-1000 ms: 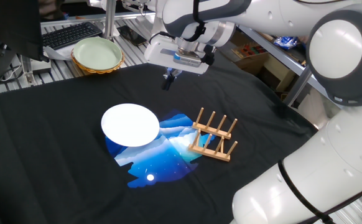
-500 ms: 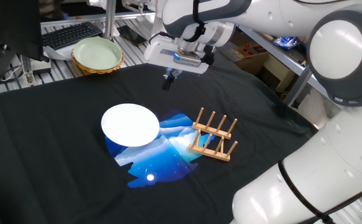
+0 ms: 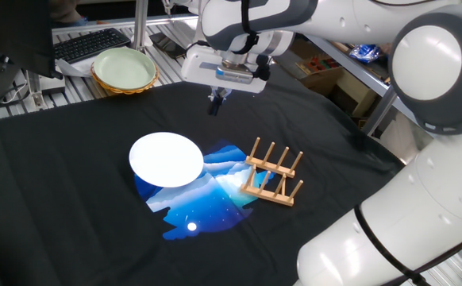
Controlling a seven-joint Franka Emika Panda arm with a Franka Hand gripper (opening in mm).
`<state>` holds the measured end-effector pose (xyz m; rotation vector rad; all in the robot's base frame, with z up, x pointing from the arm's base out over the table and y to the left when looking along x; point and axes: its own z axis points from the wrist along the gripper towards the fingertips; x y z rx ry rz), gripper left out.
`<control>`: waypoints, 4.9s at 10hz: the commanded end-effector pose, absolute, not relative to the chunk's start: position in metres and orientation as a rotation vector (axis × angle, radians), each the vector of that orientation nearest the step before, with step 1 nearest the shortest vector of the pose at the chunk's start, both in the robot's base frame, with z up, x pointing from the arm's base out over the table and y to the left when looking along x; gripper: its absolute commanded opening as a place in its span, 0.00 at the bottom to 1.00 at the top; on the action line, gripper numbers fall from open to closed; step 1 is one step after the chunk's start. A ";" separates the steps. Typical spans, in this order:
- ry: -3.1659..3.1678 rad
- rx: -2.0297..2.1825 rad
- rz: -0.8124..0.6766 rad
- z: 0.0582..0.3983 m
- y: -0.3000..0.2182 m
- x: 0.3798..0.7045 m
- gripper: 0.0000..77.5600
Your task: Put the dish on the dish rack
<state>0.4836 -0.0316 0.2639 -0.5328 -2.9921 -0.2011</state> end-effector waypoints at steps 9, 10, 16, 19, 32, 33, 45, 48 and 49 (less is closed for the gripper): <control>-2.956 -0.581 -0.287 0.265 -0.032 0.484 0.00; -2.950 -0.589 -0.286 0.264 -0.032 0.483 0.00; -2.950 -0.524 -0.318 0.230 -0.044 0.466 0.00; -2.947 -0.530 -0.342 0.213 -0.041 0.465 0.00; -3.021 -0.540 -0.403 0.131 -0.035 0.467 0.00; -3.014 -0.566 -0.422 0.122 -0.036 0.466 0.00; -2.993 -0.600 -0.516 0.090 -0.045 0.455 0.00; -2.990 -0.628 -0.505 0.090 -0.045 0.455 0.00; -2.989 -0.639 -0.500 0.090 -0.045 0.455 0.00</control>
